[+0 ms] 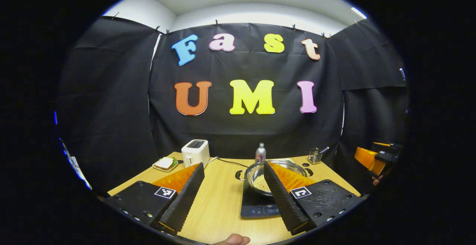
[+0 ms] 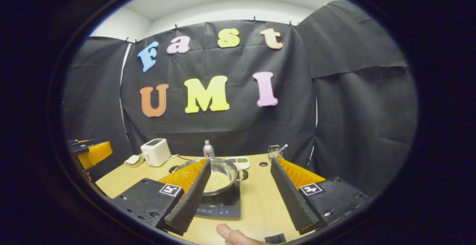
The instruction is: First push the handle of the pot to place it horizontally, then grasp the pot with both hands and set it on the induction cooktop.
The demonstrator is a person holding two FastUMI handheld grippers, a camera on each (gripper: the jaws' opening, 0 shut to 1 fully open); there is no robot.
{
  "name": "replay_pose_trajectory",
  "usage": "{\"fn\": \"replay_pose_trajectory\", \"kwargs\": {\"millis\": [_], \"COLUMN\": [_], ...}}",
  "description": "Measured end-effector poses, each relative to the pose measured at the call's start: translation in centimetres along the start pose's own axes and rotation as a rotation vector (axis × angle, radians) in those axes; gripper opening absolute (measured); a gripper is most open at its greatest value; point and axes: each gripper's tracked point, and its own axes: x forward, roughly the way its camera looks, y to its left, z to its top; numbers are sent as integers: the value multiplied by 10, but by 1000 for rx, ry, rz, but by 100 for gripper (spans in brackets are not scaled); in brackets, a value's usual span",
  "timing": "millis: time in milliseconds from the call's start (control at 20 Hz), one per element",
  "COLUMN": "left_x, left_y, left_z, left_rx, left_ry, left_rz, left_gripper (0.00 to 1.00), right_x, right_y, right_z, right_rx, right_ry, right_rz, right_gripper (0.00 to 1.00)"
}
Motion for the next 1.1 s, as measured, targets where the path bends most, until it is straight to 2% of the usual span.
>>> {"fn": "replay_pose_trajectory", "kwargs": {"millis": [50,250,300,350,400,500,550,600,650,750,800,1000,1050,1100], "left_x": [-9,-42,-49,-56,-62,-72,-75,-77,-79,-80,-79,-77,-75,-76], "left_y": [2,1,1,1,0,-1,2,4,5,9,11,14,14,13], "left_z": [7,22,25,26,26,29,28,28,27,28,27,25,24,25], "left_rx": [-2,-4,1,10,21,41,47,49,46,39,36,31,34,37], "left_ry": [-25,-97,-111,-122,-136,-160,-168,-169,-169,-175,-173,-176,-174,-174], "left_rz": [8,-5,-10,-15,-22,-33,-28,-27,-27,-22,-18,-14,-13,-13], "left_gripper": [96,95,96,95,95,95,95,95,95,95,95,95,95,95], "right_x": [-13,-65,-74,-82,-87,-95,-97,-99,-101,-103,-103,-102,-102,-101], "right_y": [-4,-14,-19,-25,-30,-41,-46,-51,-53,-58,-62,-57,-54,-55], "right_z": [7,35,35,35,32,24,21,23,28,36,31,30,29,28], "right_rx": [-5,-38,-43,-38,-29,-28,-29,-12,14,48,49,40,41,38], "right_ry": [-16,-108,-126,-137,-148,-139,-132,-138,-154,-181,-177,-171,-170,-166], "right_rz": [-9,-11,-15,-25,-32,-52,-60,-71,-78,-87,-93,-78,-68,-65], "right_gripper": [96,96,100,96,100,96,96,100,96,100,96,96,100,96]}}
